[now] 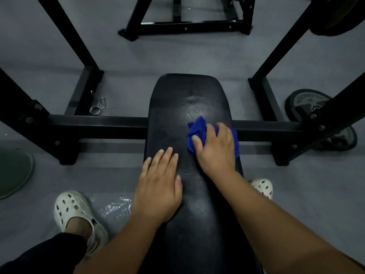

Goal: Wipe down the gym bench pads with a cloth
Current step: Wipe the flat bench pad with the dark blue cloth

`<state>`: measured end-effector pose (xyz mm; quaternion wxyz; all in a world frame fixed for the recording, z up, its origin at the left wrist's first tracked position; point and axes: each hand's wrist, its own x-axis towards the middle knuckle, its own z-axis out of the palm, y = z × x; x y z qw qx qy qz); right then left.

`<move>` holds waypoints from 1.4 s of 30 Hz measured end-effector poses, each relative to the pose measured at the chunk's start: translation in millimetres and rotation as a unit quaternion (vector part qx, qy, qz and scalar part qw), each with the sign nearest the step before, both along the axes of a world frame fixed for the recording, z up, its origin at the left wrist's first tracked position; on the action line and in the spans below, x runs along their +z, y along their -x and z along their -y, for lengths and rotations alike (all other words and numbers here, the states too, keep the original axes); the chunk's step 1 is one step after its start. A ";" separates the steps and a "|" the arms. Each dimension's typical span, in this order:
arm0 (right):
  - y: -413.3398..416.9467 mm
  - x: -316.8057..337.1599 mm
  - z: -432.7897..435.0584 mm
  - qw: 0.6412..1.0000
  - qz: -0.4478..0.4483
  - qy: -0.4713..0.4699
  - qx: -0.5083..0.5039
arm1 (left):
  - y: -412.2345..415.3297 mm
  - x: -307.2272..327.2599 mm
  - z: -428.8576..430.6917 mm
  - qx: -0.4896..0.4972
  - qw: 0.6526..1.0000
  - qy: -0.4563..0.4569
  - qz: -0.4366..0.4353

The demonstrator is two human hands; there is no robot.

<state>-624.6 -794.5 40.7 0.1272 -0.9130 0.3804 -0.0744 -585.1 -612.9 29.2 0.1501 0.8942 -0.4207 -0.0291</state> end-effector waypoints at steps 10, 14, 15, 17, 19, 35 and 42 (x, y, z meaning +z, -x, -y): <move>15.6 -2.0 -2.5 0.996 -0.007 -0.029 0.088 | 0.2 -0.9 -1.3 0.002 1.000 0.001 -0.005; 22.9 32.5 -7.1 0.937 0.125 -0.310 0.097 | -1.1 13.5 -4.9 -0.007 0.998 -0.010 -0.067; 32.4 41.6 -2.1 0.928 0.160 -0.330 0.071 | -1.5 20.6 -7.3 -0.014 0.995 -0.020 -0.096; 55.6 48.5 2.2 0.959 0.140 -0.246 0.017 | 1.9 36.3 -14.8 -0.028 0.990 -0.042 -0.132; 75.8 40.6 -6.3 0.987 0.036 -0.154 0.007 | 10.8 53.5 -22.8 -0.039 0.990 -0.054 -0.125; 59.1 19.2 -27.1 0.989 -0.049 -0.069 0.119 | 4.8 33.2 57.7 -0.010 0.997 -0.037 -0.064; 60.1 -6.9 -7.1 0.993 0.070 -0.031 0.086 | -49.9 19.4 61.5 -0.028 0.999 -0.034 0.013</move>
